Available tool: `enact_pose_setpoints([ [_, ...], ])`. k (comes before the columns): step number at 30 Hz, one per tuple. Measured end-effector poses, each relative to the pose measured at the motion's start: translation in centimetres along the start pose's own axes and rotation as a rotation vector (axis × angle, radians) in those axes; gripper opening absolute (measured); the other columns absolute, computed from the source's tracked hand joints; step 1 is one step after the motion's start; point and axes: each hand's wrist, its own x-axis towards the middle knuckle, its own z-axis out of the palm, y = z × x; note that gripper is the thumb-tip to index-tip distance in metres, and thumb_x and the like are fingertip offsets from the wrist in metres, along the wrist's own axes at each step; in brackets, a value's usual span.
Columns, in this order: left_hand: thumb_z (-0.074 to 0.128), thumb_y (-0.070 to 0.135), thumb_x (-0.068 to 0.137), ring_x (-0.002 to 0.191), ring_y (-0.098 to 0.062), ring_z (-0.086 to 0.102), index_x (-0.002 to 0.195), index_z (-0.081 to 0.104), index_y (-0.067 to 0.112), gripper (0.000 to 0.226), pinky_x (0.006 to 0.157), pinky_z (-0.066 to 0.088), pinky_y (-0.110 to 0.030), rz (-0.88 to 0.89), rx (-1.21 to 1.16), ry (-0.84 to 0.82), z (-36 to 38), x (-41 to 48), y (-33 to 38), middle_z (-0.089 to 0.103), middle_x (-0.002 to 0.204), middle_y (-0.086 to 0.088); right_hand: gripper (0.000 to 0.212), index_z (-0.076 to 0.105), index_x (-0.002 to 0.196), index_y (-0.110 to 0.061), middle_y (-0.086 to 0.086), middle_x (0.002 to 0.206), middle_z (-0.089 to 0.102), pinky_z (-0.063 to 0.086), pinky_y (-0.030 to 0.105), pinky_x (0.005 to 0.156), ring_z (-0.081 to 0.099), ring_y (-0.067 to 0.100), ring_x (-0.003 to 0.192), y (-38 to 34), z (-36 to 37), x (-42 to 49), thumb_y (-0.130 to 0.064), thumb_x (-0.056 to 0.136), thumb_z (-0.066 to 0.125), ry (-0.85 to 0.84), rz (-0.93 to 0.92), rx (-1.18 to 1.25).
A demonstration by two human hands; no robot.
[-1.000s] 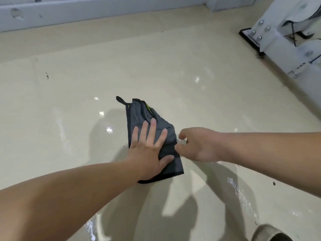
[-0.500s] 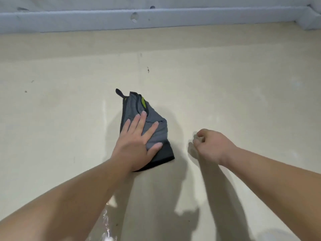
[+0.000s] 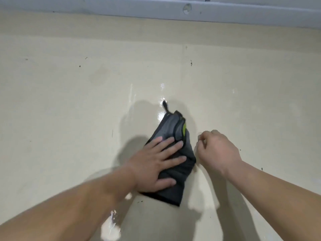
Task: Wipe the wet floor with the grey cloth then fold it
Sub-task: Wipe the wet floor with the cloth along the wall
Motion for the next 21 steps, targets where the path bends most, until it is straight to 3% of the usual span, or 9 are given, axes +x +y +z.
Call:
enact_pose_setpoints([
  [2,0.031,0.074,0.096,0.158,-0.021,-0.005,0.16,0.024,0.041,0.071,0.127,0.004,-0.047,-0.079,0.024,0.034,-0.4,0.6,-2.7,-0.003,0.172,0.001,0.024,0.063,0.109,-0.025,-0.001,0.105,0.054,0.044,0.034,0.072,0.056,0.024,0.105,-0.7,-0.3,0.3,-0.03,0.098,0.043,-0.03,0.001,0.022],
  [4,0.031,0.073,0.097,0.158,-0.022,-0.002,0.16,0.026,0.04,0.071,0.126,0.012,-0.048,-0.31,-0.027,0.097,-0.5,-0.1,-4.1,-0.002,0.172,-0.007,0.023,0.062,0.11,-0.025,-0.001,0.106,0.054,0.045,0.035,0.072,0.058,0.024,0.102,-2.2,-0.3,0.8,-0.031,0.099,0.043,-0.051,-0.005,0.09],
  [8,0.024,0.072,0.099,0.156,-0.026,-0.018,0.162,0.014,0.038,0.072,0.128,0.005,-0.047,-0.716,-0.086,0.186,0.4,-4.4,-4.0,-0.018,0.168,-0.021,0.021,0.062,0.104,-0.027,-0.004,0.102,0.061,0.047,0.033,0.066,0.062,0.018,0.086,-6.4,0.2,0.7,-0.031,0.096,0.043,-0.114,-0.084,0.205],
  [11,0.024,0.07,0.1,0.156,-0.037,-0.011,0.162,0.02,0.036,0.071,0.126,0.009,-0.054,-0.883,-0.11,0.209,1.2,-9.0,-2.5,-0.012,0.167,-0.026,0.018,0.061,0.097,-0.026,-0.006,0.096,0.063,0.053,0.035,0.07,0.063,0.017,0.082,-10.1,1.4,0.0,-0.03,0.095,0.043,-0.14,-0.172,0.271],
  [14,0.01,0.072,0.098,0.155,-0.038,-0.019,0.161,0.005,0.042,0.07,0.126,0.004,-0.054,-0.922,-0.101,0.098,2.0,-12.5,1.4,-0.011,0.169,-0.019,0.022,0.064,0.107,-0.029,-0.009,0.105,0.059,0.052,0.034,0.073,0.061,0.014,0.088,-13.1,2.7,-1.1,-0.031,0.097,0.044,-0.155,-0.285,0.236],
  [18,0.032,0.069,0.1,0.156,-0.04,0.006,0.156,0.035,0.041,0.062,0.124,0.013,-0.051,-0.855,-0.187,0.148,2.8,-16.5,5.4,0.03,0.164,-0.018,0.026,0.064,0.117,-0.028,-0.008,0.112,0.053,0.051,0.036,0.081,0.056,0.014,0.101,-15.7,4.2,-2.4,-0.035,0.1,0.046,-0.125,-0.416,0.163],
  [21,0.045,0.064,0.097,0.142,-0.041,0.031,0.147,0.054,0.029,0.062,0.119,0.022,-0.048,-0.9,-0.064,0.161,2.1,-16.8,6.7,0.057,0.137,-0.025,0.027,0.064,0.119,-0.028,-0.008,0.116,0.054,0.051,0.036,0.081,0.055,0.014,0.105,-16.7,4.9,-2.8,-0.036,0.099,0.047,-0.127,-0.449,0.144],
])
